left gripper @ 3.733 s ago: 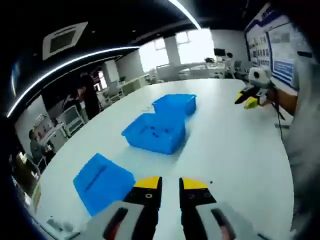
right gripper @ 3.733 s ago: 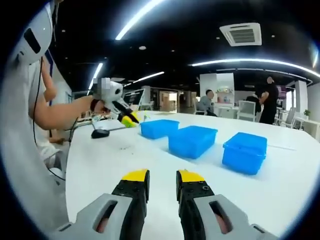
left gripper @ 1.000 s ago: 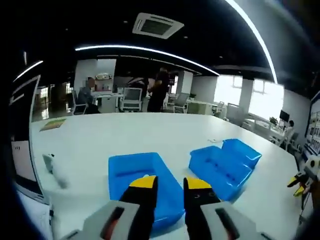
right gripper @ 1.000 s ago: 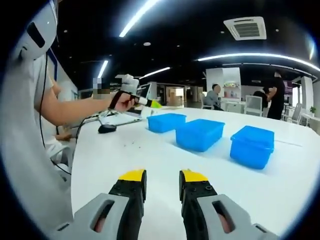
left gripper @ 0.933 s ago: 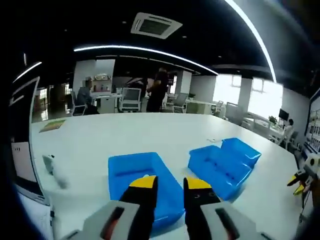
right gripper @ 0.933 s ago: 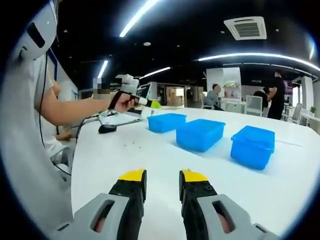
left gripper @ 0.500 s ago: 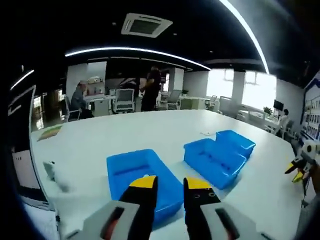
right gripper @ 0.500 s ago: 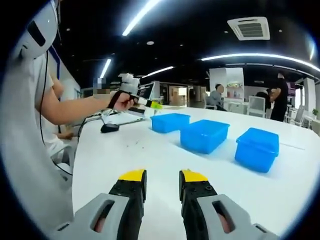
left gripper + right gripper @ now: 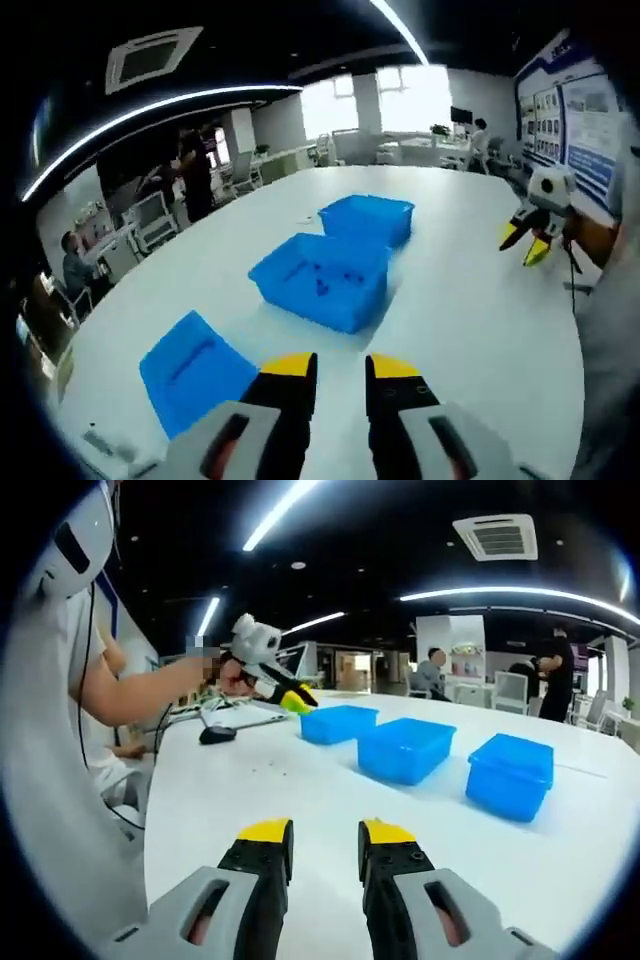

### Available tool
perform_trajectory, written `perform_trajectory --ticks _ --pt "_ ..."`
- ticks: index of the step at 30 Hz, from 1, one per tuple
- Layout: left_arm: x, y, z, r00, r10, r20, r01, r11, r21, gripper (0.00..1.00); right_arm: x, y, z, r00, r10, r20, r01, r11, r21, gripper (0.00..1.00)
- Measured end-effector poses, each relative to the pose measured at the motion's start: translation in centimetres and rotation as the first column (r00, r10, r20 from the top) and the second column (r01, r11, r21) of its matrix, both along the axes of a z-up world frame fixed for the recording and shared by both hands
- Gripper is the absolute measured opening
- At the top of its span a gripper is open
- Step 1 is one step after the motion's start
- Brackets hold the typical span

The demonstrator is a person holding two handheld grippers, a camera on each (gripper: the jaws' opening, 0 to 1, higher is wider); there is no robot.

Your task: Pick up the resistors one by one and place each resistor into its matching bin, sorting the parts by color and model until every resistor is separated into the correct bin for its type

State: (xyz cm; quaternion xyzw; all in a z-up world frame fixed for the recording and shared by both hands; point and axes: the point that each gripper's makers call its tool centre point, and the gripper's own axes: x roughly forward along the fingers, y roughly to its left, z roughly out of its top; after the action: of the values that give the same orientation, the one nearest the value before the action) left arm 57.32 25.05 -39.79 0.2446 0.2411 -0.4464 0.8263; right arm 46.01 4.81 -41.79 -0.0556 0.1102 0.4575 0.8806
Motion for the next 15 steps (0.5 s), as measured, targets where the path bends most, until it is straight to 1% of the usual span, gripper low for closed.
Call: perform_trajectory --ticks 2,4,6,7,9,13,14,15 --pt "-0.7 -0.4 -1.0 0.999 -0.048 -0.005 0.049 0.995 0.087 0.22 -0.1 0.1 0.0 1.000 0.003 0.001 -0.003 1.000 0.002 0.28" --pt "-1.4 -0.8 -2.1 0.995 -0.100 -0.019 0.102 0.981 0.167 0.22 -0.1 0.1 0.0 1.000 0.006 0.000 -0.006 1.000 0.002 0.28" --pt "-1.9 -1.0 -2.9 0.989 -0.138 -0.045 0.144 0.967 0.210 0.22 -0.1 0.1 0.0 1.000 0.007 0.002 -0.007 1.000 0.000 0.28" --pt "-2.3 -1.2 -3.2 0.985 -0.162 -0.066 0.173 0.960 0.220 0.22 -0.2 0.1 0.0 1.000 0.006 0.003 -0.006 1.000 0.000 0.28" --pt "-3.5 -1.7 -3.9 0.973 -0.194 -0.128 0.220 0.948 0.231 0.22 -0.3 -0.1 0.0 1.000 0.004 0.003 -0.004 1.000 0.005 0.28" --pt "-5.0 -2.9 -4.3 0.940 -0.294 -0.174 0.330 0.912 0.241 0.22 -0.2 -0.5 -0.3 1.000 -0.007 -0.003 0.007 1.000 0.005 0.28" --pt "-5.0 -3.1 -4.4 0.934 -0.313 -0.173 0.349 0.906 0.242 0.22 -0.2 -0.6 -0.3 1.000 -0.009 -0.004 0.009 1.000 0.005 0.28" --pt "-5.0 -3.2 -4.5 0.931 -0.318 -0.178 0.354 0.903 0.244 0.22 -0.2 -0.7 -0.3 1.000 -0.010 -0.003 0.010 1.000 0.006 0.28"
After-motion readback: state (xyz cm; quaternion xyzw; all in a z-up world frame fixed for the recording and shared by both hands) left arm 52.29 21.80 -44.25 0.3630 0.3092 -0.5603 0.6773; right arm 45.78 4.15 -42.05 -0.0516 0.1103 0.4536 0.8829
